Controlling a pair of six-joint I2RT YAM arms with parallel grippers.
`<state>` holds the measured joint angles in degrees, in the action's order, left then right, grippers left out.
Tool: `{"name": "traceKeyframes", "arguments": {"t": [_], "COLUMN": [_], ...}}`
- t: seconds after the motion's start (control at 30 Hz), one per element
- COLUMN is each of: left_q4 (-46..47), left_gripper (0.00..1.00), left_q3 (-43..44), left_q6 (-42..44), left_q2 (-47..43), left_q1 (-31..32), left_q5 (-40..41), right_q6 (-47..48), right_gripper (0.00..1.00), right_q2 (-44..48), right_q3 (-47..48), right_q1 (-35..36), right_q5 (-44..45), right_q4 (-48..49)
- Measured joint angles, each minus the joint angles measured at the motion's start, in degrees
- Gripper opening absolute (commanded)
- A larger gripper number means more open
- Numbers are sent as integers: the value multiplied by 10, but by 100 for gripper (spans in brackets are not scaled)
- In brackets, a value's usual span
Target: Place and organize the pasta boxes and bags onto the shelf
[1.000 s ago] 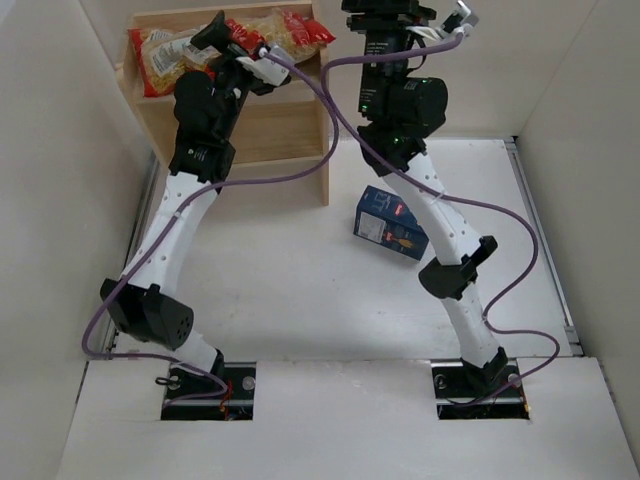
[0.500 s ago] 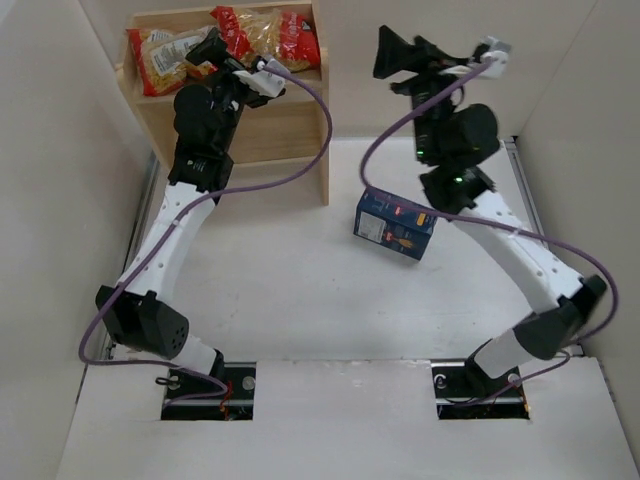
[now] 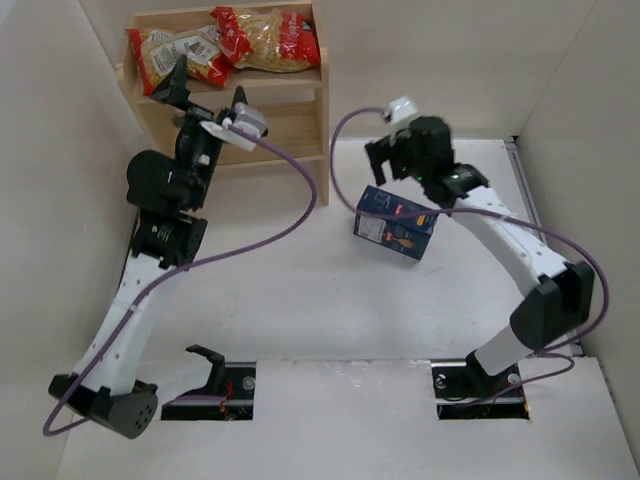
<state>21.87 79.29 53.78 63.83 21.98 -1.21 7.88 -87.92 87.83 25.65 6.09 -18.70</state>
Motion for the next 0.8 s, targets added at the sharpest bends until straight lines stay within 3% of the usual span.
{"name": "traceKeyframes", "arguments": {"t": [0.13,0.3,0.6,0.8], "left_q4": [-54,-104,-146,-149], "left_gripper": [100,100,100,100], "left_q3": [-58,-116,-179,-191], "left_q6": [0,0,-4,-7], "left_q2": [-73,-119,-121,-126], "left_q1": [31,64,45,29], "left_q5": [27,70,103,104], "right_q6": [93,136,154,146], "right_gripper": [100,100,100,100], "right_q2": [-84,-96,-117,-121], "right_q3": [-37,-25,29,-39], "right_q1": [25,-21,-40,-57], "right_q5": [-38,-83,-197,-245], "right_q4": [-73,-82,-132,-166]}}
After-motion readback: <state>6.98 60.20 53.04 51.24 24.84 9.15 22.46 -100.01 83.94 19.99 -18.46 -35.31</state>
